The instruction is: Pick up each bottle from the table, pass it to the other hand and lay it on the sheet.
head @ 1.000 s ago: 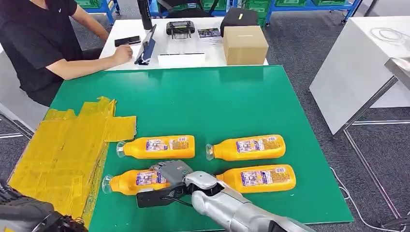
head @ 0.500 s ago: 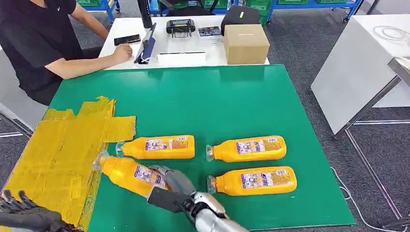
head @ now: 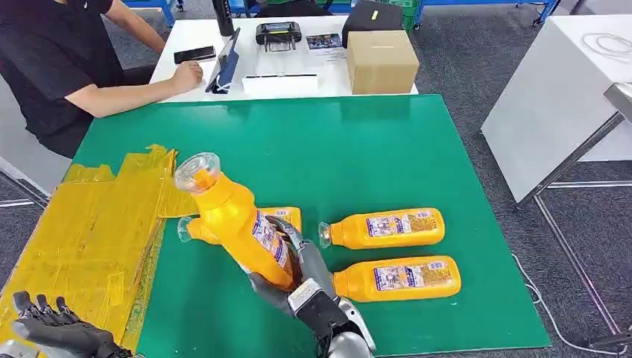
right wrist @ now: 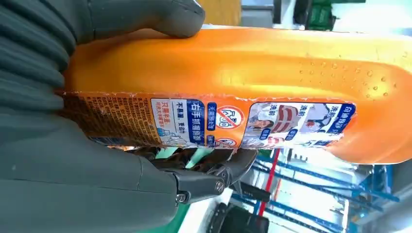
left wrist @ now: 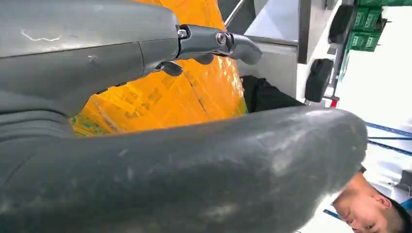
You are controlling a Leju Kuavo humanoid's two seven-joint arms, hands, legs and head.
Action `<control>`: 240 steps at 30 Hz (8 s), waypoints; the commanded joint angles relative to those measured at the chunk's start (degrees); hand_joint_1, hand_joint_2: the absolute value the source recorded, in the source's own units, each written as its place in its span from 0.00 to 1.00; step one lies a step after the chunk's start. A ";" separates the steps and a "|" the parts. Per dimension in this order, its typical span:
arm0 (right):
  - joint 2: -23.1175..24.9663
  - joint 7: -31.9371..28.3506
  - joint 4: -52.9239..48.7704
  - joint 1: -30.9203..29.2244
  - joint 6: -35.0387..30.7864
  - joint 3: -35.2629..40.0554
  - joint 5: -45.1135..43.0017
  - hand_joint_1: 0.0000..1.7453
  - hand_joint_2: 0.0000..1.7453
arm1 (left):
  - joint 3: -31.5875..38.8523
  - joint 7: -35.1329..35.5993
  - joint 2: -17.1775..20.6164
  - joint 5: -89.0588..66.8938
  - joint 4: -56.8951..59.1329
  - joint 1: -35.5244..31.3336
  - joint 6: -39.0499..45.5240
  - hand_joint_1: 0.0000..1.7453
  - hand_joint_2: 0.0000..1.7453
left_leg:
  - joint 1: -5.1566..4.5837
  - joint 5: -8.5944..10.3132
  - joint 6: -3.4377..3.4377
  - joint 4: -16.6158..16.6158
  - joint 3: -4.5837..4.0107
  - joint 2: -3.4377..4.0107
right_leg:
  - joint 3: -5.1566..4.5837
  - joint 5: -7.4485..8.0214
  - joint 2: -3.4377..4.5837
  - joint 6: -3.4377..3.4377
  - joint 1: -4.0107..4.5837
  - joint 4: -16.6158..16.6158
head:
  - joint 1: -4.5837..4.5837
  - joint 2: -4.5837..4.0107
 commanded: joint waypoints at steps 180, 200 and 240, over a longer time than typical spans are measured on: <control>-9.54 16.32 16.91 -29.65 12.81 -0.61 9.48 0.00 1.00 | -2.34 14.27 28.41 -88.79 33.00 -11.54 -14.21 1.00 1.00 | 0.02 0.10 0.04 -0.07 0.04 0.01 | 0.04 0.06 -0.06 -0.02 0.03 0.05 | -0.02 0.00; -9.20 16.16 19.54 -31.38 13.38 0.20 8.58 0.00 1.00 | -3.02 13.43 33.04 -88.14 30.95 -9.34 -18.15 0.00 0.00 | 0.17 0.13 -0.04 -0.07 0.06 0.16 | 0.01 0.14 0.12 -0.07 0.19 0.10 | -0.04 0.00; 1.27 19.04 50.33 -40.99 16.25 10.43 10.57 0.00 1.00 | 11.35 1.48 17.90 -29.58 20.41 -21.38 -52.31 0.00 0.00 | 0.11 0.29 -0.09 0.03 -0.25 -0.29 | -0.18 0.09 -0.28 -0.03 0.11 0.22 | 0.00 0.00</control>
